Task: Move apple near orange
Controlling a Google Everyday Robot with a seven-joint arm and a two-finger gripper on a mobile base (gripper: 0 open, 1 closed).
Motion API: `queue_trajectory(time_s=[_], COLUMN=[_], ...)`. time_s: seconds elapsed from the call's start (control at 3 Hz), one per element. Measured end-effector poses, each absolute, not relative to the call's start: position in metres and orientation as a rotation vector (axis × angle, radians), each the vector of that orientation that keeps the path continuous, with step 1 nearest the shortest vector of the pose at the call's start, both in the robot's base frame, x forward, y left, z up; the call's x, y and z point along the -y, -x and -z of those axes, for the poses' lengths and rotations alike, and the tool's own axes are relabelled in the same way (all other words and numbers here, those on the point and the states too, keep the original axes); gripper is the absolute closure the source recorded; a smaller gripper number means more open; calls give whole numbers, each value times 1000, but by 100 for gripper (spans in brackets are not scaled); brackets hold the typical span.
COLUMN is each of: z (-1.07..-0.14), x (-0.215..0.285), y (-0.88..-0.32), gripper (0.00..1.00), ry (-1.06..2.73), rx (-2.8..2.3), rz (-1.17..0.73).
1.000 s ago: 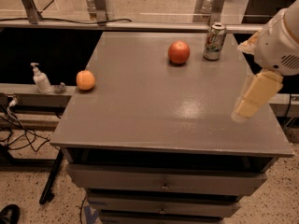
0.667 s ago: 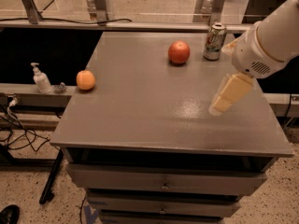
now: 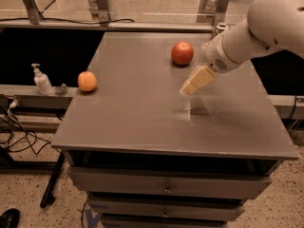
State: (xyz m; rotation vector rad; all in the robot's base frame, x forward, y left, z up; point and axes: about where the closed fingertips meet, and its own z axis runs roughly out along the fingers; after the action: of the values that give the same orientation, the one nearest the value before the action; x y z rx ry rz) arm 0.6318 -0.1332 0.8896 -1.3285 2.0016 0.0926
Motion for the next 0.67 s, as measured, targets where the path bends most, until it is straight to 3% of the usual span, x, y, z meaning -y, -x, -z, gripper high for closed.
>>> queue_trajectory(time_s=[0.67], z=[-857], x=[124], y=[-726], gripper=[0], ry=[1069], rx=[-2036], rz=[-205])
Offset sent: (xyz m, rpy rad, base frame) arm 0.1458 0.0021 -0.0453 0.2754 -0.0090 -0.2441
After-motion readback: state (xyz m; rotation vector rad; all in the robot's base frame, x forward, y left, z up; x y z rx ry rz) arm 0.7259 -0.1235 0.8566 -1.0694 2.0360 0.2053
